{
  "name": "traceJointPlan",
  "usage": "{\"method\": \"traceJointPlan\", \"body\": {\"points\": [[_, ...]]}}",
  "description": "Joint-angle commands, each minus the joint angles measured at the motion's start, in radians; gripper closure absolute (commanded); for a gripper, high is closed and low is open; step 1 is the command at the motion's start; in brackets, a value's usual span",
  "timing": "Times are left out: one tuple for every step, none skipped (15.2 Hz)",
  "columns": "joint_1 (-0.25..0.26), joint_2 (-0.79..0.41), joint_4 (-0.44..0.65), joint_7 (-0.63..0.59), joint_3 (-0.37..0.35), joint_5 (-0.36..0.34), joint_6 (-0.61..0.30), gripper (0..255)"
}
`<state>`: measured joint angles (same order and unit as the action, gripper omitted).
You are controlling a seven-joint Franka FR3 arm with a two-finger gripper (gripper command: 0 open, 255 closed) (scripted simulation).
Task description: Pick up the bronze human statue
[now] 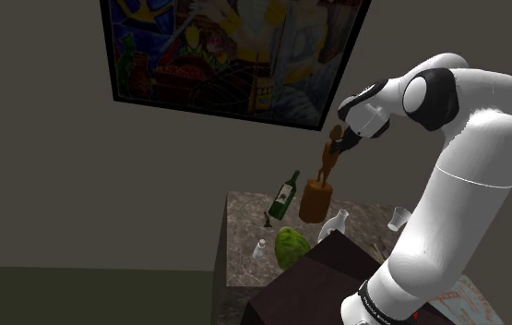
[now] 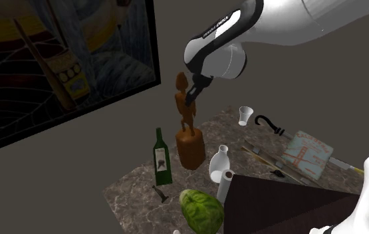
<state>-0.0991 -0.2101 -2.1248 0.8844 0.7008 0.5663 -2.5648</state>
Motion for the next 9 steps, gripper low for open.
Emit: {"method": "traceJointPlan", "body": {"points": [[0.014, 0.024, 0.006, -0.033, 0.013, -0.038, 0.014, 255], [0.019, 0.033, 0.01, -0.046, 0.019, -0.054, 0.023, 255], [0.023, 0.043, 0.013, -0.059, 0.024, -0.069, 0.031, 255], [0.027, 0.052, 0.017, -0.071, 0.029, -0.085, 0.04, 255], [0.031, 0.061, 0.021, -0.083, 0.033, -0.1, 0.049, 255], [0.034, 0.07, 0.026, -0.095, 0.038, -0.115, 0.059, 255], [0.037, 0.079, 0.03, -0.107, 0.042, -0.129, 0.068, 255], [0.04, 0.087, 0.035, -0.118, 0.045, -0.143, 0.078, 255], [0.041, 0.089, 0.036, -0.12, 0.045, -0.146, 0.079, 255]]}}
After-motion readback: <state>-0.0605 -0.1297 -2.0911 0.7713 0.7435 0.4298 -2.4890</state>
